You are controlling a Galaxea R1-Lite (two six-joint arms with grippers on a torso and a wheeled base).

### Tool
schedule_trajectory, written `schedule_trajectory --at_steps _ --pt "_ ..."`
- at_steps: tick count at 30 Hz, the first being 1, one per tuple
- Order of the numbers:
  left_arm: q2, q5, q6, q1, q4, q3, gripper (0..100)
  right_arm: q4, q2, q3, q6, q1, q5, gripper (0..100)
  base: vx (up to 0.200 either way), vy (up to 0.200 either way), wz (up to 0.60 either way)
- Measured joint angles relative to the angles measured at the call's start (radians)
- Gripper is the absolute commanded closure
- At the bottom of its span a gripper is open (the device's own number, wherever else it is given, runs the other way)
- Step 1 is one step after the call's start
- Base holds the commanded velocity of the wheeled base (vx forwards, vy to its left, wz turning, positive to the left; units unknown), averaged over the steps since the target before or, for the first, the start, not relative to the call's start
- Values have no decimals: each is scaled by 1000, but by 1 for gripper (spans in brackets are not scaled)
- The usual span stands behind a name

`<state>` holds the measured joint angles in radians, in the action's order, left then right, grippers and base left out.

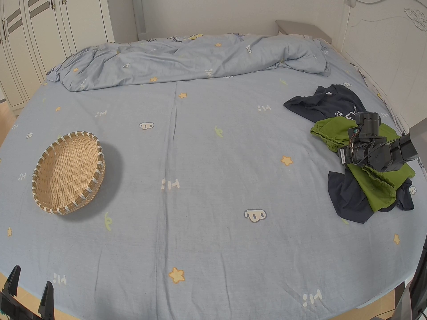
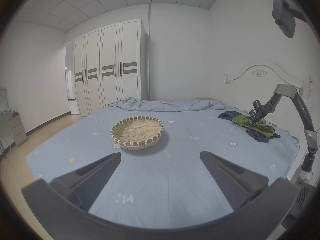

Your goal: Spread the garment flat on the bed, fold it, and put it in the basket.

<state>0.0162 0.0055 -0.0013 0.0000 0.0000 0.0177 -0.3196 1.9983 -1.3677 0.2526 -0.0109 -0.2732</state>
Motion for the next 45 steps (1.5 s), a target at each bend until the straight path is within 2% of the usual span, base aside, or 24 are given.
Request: schedule_trajectory --at_steps 8,15,18,21,26,28,31,34,37,40,45 --pt "0 0 0 0 0 0 0 16 2 -7 -7 -3 4 100 0 0 0" --pt "0 0 0 0 0 0 0 103 -35 -50 -96 -24 15 100 0 0 0" --pt "0 0 0 0 0 0 0 190 -63 -67 -143 -35 57 100 0 0 0" --pt "0 0 0 0 0 0 0 296 -105 -75 -211 -46 160 100 0 0 0" --pt "0 0 0 0 0 0 0 393 -206 -54 -341 -64 452 100 0 0 0" --pt "0 0 0 0 0 0 0 414 -248 -31 -384 -75 531 100 0 0 0" --pt "0 0 0 0 0 0 0 436 -303 9 -421 -99 589 100 0 0 0" --pt "0 0 0 0 0 0 0 449 -341 50 -441 -131 566 100 0 0 0" --pt "0 0 0 0 0 0 0 458 -367 87 -454 -183 477 100 0 0 0" --pt "0 0 0 0 0 0 0 464 -385 122 -474 -274 388 100 0 0 0" --pt "0 0 0 0 0 0 0 407 -384 152 -551 -428 311 100 0 0 0"
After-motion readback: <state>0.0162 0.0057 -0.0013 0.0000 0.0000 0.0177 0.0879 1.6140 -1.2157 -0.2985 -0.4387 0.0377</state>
